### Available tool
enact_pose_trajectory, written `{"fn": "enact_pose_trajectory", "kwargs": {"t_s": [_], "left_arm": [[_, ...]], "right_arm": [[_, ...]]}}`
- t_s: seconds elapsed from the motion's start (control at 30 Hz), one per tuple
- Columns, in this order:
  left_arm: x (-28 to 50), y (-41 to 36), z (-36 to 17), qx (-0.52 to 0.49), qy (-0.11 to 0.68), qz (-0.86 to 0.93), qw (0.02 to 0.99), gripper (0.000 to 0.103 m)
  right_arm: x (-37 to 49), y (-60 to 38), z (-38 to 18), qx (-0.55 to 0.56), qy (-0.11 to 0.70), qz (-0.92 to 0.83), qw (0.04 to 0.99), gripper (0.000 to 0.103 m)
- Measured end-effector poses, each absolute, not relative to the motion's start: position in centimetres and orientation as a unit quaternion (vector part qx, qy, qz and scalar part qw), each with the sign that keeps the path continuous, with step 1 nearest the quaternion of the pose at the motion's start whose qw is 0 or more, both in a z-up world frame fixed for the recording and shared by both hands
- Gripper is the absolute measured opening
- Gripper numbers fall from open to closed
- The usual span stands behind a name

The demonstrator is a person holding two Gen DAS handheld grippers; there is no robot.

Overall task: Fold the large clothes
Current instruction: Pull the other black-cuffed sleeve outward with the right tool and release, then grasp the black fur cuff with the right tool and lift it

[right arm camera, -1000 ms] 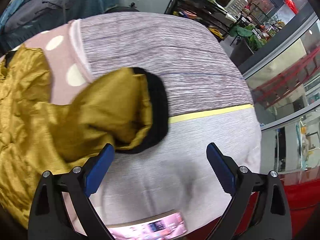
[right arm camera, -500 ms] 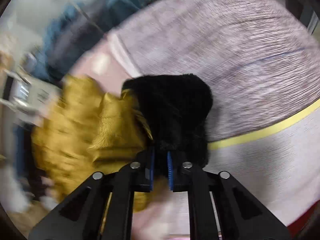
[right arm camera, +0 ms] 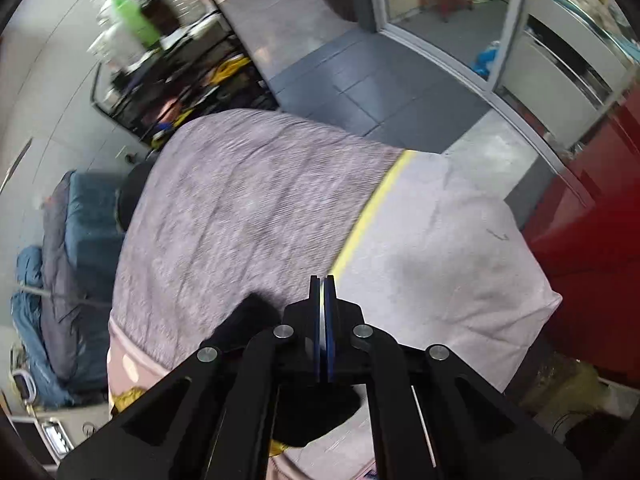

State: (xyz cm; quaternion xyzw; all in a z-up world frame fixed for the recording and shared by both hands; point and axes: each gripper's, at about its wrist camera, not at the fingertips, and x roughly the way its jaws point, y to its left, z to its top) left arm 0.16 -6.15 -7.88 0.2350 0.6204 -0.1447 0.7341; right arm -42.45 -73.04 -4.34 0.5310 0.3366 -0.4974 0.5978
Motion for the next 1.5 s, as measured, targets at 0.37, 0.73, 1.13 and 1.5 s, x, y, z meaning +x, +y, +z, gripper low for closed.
{"fn": "enact_pose_trajectory", "kwargs": {"t_s": [0.37, 0.73, 1.13, 1.5], "left_arm": [[0.0, -6.2, -8.2, 0.247, 0.619, -0.147, 0.731, 0.097], [-0.3, -7.2, -8.9, 0.271, 0.616, -0.165, 0.721, 0.097], [0.3, -6.7, -9.1, 0.251, 0.622, -0.148, 0.727, 0.097], [0.1, -4.9, -8.9, 0.237, 0.626, -0.117, 0.733, 0.097]], "right_arm": [[-38.4, -62.6, -6.7, 0.401, 0.388, -0.369, 0.743, 0.077], [-34.2, -59.0, -9.2, 0.287, 0.522, -0.288, 0.750, 0.009], [-39.6, -70.6, -1.1, 0.619, 0.205, -0.330, 0.682, 0.007], [-38.0, -68.8, -6.4, 0.513, 0.324, -0.438, 0.663, 0.084]]}}
